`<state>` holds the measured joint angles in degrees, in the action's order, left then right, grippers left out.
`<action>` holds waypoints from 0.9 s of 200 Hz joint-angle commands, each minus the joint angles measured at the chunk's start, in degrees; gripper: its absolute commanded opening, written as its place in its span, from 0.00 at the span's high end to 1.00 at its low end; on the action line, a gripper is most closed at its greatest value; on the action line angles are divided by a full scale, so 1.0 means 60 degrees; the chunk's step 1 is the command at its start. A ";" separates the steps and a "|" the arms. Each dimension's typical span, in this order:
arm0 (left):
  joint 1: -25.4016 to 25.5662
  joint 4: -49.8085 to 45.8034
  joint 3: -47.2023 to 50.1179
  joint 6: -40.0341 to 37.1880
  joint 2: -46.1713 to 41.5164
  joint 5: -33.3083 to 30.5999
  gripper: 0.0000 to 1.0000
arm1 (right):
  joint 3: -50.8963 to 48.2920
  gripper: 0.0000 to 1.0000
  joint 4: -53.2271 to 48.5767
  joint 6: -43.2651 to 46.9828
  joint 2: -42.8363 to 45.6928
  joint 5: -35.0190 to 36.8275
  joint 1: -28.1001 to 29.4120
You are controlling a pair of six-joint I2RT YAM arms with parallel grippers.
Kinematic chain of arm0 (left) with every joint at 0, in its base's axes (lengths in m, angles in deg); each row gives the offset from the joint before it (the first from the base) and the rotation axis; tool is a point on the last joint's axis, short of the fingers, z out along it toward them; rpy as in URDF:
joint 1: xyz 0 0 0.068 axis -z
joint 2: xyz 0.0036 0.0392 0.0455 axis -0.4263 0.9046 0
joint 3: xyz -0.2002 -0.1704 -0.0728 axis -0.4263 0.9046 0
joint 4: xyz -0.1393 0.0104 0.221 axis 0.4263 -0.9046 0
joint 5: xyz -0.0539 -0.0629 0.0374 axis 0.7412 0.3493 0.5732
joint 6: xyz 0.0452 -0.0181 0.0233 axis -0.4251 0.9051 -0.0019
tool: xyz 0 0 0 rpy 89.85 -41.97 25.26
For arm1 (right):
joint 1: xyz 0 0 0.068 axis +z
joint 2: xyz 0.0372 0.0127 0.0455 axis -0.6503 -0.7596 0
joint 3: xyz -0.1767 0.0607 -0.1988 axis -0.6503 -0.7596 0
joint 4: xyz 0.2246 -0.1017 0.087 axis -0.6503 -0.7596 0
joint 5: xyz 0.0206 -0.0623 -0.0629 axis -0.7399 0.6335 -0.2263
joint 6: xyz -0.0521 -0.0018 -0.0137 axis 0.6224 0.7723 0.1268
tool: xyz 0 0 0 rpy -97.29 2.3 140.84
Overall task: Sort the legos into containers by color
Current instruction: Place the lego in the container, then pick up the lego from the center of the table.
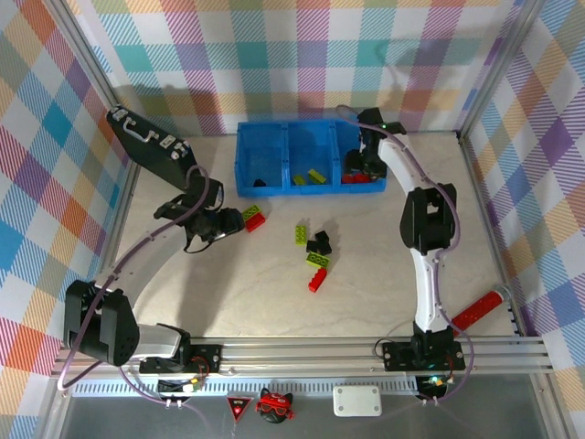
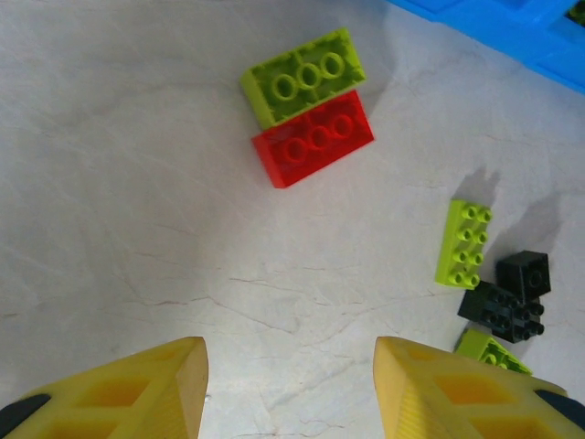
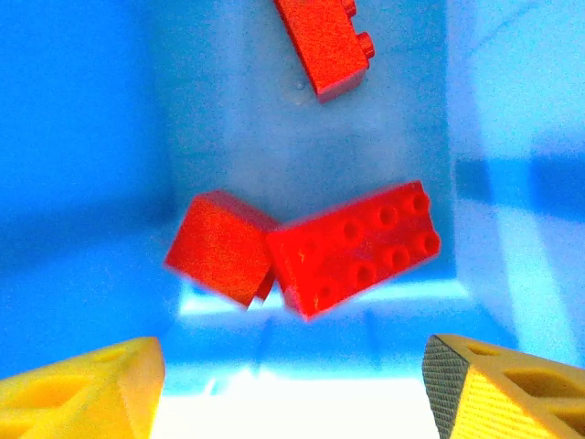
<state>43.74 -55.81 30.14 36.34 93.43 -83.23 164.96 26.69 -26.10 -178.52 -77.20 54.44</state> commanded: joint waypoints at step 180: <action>0.4260 -0.0462 -0.4562 0.0146 0.5566 -0.0432 0.48 | -0.7484 0.25 0.0689 -0.0853 0.7542 -0.0384 -0.0135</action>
<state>68.35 -55.94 4.39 37.59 124.58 -85.00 122.47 31.39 -31.01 -136.99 -81.44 54.37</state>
